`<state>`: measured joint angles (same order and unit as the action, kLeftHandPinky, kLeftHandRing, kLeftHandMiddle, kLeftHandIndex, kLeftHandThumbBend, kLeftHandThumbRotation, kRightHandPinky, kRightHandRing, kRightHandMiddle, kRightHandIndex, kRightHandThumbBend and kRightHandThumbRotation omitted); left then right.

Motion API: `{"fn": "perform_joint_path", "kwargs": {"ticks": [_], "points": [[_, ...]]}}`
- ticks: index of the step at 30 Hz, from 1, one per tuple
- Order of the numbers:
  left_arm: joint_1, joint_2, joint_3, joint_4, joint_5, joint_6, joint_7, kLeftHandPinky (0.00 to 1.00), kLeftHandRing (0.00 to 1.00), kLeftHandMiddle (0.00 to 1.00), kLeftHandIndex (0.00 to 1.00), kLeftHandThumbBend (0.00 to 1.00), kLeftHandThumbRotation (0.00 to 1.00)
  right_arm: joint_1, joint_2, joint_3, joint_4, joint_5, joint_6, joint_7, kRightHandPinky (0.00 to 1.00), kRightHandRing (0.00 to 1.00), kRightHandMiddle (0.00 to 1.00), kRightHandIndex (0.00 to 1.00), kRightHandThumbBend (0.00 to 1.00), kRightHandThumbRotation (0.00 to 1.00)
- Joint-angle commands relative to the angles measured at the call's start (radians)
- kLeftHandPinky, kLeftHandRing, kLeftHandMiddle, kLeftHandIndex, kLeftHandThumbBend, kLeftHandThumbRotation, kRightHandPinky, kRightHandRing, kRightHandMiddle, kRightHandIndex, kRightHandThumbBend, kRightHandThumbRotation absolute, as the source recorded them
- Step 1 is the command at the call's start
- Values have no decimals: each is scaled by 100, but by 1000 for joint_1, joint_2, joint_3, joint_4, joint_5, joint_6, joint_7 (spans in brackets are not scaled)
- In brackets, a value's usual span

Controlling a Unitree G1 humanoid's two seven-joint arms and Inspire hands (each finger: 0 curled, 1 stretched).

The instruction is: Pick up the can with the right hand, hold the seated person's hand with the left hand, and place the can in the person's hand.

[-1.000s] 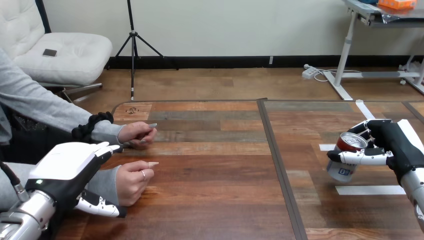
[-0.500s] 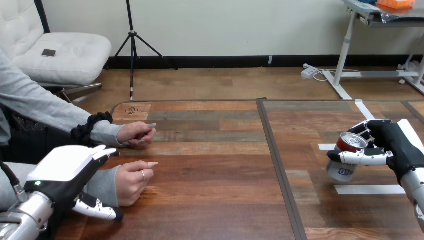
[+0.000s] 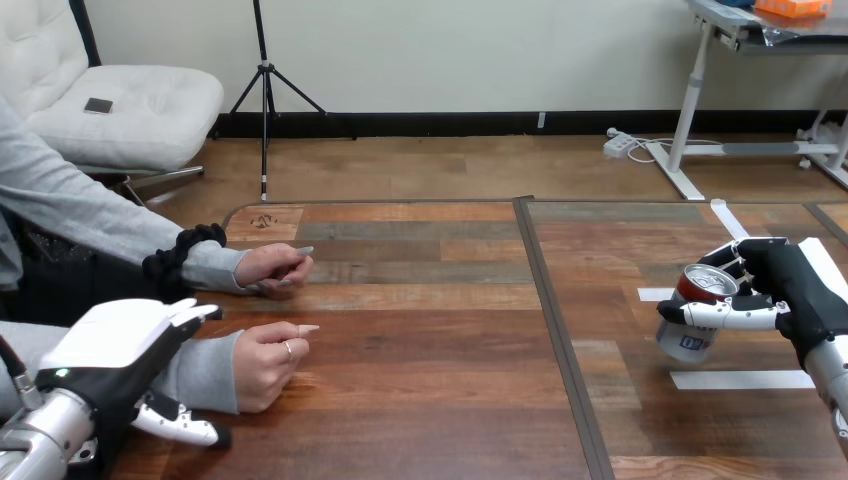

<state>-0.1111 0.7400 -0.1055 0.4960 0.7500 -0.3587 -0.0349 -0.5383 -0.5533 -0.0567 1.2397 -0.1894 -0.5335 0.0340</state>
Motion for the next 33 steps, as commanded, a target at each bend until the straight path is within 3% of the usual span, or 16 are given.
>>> {"fn": "perform_joint_path", "kwargs": {"ticks": [1, 19, 28, 33], "points": [[-79, 37, 0, 20, -16, 9, 20, 82, 92, 95, 90, 100, 38, -88, -38, -20, -64, 18, -21, -18, 29, 34, 41, 44, 84, 0], [-94, 61, -2, 56, -25, 22, -1, 85, 93, 96, 92, 100, 36, -88, -40, -18, -59, 14, -40, -25, 30, 35, 42, 44, 85, 0], [-93, 71, -1, 63, -19, 12, 32, 82, 91, 94, 90, 100, 31, -89, -38, -27, -61, 28, -40, -6, 35, 38, 43, 44, 84, 0], [-87, 77, 4, 47, -23, 16, 30, 79, 88, 92, 88, 100, 28, -86, -40, -22, -65, 21, -52, -18, 35, 39, 43, 44, 84, 0]]}}
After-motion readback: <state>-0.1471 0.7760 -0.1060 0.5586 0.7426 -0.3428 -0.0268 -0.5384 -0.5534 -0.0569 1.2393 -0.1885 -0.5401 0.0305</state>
